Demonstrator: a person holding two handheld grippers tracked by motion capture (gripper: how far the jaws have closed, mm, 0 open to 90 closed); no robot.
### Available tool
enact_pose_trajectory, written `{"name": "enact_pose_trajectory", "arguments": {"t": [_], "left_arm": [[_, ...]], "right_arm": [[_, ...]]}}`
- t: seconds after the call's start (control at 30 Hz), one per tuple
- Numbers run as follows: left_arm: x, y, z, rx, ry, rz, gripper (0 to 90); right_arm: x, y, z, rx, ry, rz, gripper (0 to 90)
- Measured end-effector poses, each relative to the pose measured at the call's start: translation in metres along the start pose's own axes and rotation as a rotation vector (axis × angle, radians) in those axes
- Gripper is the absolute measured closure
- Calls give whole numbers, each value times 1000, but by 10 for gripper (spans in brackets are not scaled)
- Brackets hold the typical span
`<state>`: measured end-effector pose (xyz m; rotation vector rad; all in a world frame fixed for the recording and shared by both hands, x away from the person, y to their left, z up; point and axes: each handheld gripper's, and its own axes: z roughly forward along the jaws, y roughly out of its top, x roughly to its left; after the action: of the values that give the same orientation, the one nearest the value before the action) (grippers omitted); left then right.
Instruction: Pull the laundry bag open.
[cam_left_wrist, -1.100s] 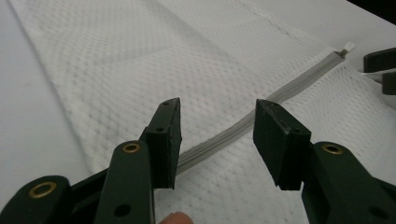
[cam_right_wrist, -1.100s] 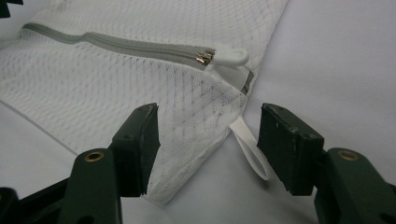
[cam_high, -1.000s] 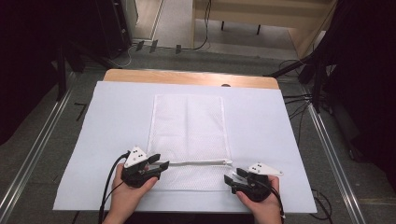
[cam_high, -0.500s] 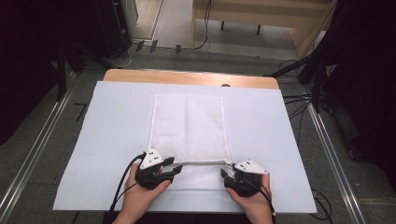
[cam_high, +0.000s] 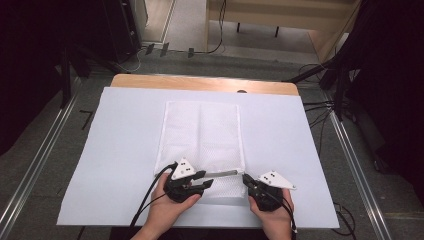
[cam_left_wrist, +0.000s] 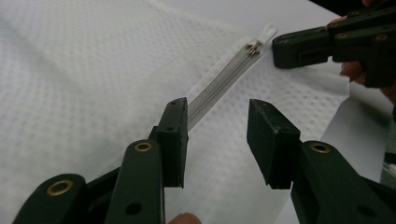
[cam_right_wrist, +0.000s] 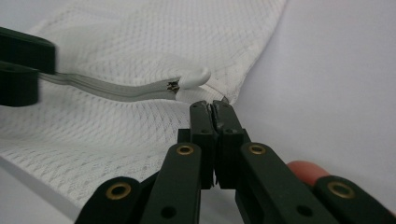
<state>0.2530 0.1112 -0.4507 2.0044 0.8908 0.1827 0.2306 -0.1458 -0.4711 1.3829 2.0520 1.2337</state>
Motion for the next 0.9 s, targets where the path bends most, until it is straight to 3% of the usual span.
{"name": "enact_pose_trajectory", "arguments": {"t": [0.2, 0.3, 0.4, 0.57, 0.67, 0.77, 0.9], "left_arm": [[-9, 15, 18, 5, -58, -43, 666], [-11, 18, 25, 18, -48, -37, 699], [-10, 18, 31, 38, -37, -20, 807], [-8, 15, 40, 80, -30, -22, 860], [-7, 13, 43, 108, -26, -14, 859], [-7, 13, 43, 96, -40, -19, 780], [-8, 14, 38, 85, -64, -14, 750]], "right_arm": [[9, 1, -3, -25, 5, -40, 900], [10, 1, -3, -33, 14, -44, 900], [11, 2, -5, -43, 20, -45, 900], [16, 5, -6, -65, 54, -52, 900], [20, 5, -6, -73, 69, -65, 900], [23, 4, -4, -62, 68, -74, 900], [22, 4, -4, -63, 70, -71, 900]]}}
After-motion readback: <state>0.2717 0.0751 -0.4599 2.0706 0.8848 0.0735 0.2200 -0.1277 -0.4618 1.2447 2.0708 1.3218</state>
